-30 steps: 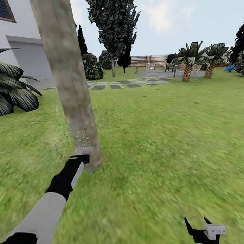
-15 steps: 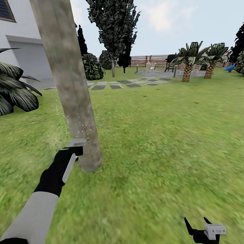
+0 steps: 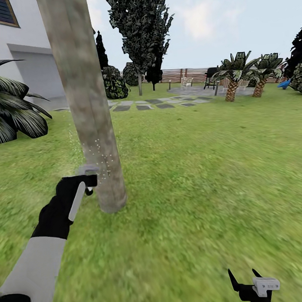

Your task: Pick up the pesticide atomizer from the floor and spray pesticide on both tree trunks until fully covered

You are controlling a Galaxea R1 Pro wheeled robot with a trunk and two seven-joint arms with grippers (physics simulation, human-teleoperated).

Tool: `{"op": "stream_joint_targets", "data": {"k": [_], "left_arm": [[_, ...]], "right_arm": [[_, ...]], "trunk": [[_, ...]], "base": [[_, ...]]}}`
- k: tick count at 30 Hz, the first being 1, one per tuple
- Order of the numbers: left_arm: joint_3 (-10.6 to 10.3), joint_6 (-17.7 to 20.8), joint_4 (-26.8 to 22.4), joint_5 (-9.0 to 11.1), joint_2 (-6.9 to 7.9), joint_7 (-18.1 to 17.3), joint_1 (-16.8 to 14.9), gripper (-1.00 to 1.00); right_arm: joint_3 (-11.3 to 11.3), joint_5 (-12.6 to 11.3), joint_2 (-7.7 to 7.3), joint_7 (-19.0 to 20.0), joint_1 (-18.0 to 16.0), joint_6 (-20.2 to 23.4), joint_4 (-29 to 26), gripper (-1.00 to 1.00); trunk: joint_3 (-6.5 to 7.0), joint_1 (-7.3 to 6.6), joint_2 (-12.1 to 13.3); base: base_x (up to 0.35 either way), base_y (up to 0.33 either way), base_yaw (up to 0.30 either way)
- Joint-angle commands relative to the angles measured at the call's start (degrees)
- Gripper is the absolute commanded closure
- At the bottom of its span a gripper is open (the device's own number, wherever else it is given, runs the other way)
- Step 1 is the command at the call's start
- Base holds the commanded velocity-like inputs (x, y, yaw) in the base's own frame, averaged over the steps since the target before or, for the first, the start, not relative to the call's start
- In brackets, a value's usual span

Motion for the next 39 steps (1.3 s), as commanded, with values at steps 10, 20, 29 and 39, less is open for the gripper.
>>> {"op": "stream_joint_targets", "data": {"k": [10, 20, 29, 39], "left_arm": [[-0.8, 5.4, -3.5, -0.3, 0.48, -0.8, -2.8, 1.0], [0.4, 6.2, -5.6, 0.8, -0.78, -3.1, -5.0, 1.0], [2.1, 6.2, -6.6, 1.0, 1.84, -3.1, -6.5, 1.0], [1.9, 6.6, -9.2, 0.6, -1.27, -3.1, -6.9, 1.0]], "right_arm": [[-0.5, 0.4, 0.07, 0.4, -0.1, -0.2, -0.1, -1.0], [-0.4, 0.4, 0.07, 0.4, -0.1, -0.2, 0.0, -1.0], [-0.4, 0.4, 0.07, 0.4, -0.1, -0.2, 0.1, -1.0], [-0.4, 0.4, 0.07, 0.4, -0.1, -0.2, 0.2, -1.0]], "trunk": [[-0.06, 0.0, 0.0], [-0.06, 0.0, 0.0], [-0.06, 0.0, 0.0], [-0.06, 0.0, 0.0]], "base": [[0.0, 0.0, 0.0], [0.0, 0.0, 0.0], [0.0, 0.0, 0.0], [0.0, 0.0, 0.0]]}}
